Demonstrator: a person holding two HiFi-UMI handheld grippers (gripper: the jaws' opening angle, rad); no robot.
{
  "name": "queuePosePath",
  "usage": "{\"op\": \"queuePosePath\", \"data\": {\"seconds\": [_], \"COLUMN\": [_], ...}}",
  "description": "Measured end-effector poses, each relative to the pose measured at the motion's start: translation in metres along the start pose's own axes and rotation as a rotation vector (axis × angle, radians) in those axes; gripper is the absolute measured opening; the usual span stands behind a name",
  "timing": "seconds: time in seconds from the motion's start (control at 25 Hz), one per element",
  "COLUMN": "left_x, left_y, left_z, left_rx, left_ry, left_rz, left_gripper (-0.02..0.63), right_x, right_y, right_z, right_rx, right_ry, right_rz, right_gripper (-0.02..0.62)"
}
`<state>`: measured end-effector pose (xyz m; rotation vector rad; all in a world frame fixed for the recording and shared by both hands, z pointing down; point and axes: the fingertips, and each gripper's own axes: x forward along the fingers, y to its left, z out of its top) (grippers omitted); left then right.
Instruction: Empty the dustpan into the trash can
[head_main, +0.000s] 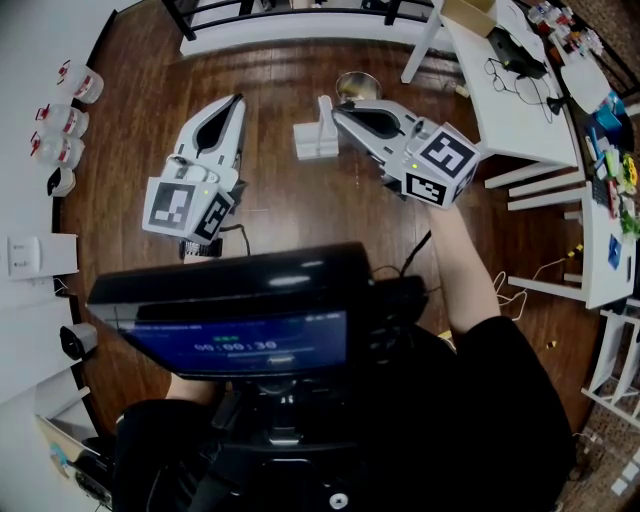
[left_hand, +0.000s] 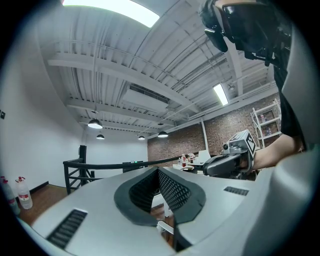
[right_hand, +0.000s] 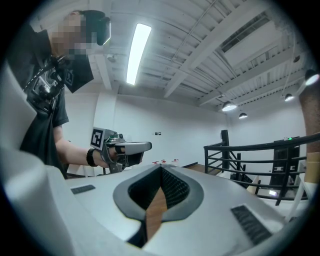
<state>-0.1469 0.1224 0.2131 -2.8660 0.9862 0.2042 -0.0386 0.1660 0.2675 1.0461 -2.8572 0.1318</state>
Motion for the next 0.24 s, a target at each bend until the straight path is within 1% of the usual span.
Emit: {"op": "queuePosePath", "data": {"seconds": [0.24], "left_x": [0.0014], "left_y": [0.0032], "left_z": [-0.0015], "left_rx": [-0.005], "left_ry": [0.002], "left_rz": [0.005], "left_gripper": [0.002], "right_x": [0.0029], "right_y": [-0.0016], "right_z": [-0.0024], "right_rx": [0.000], "right_ry": [0.007], "right_rz": [0.003], "right_gripper": [0.000]}}
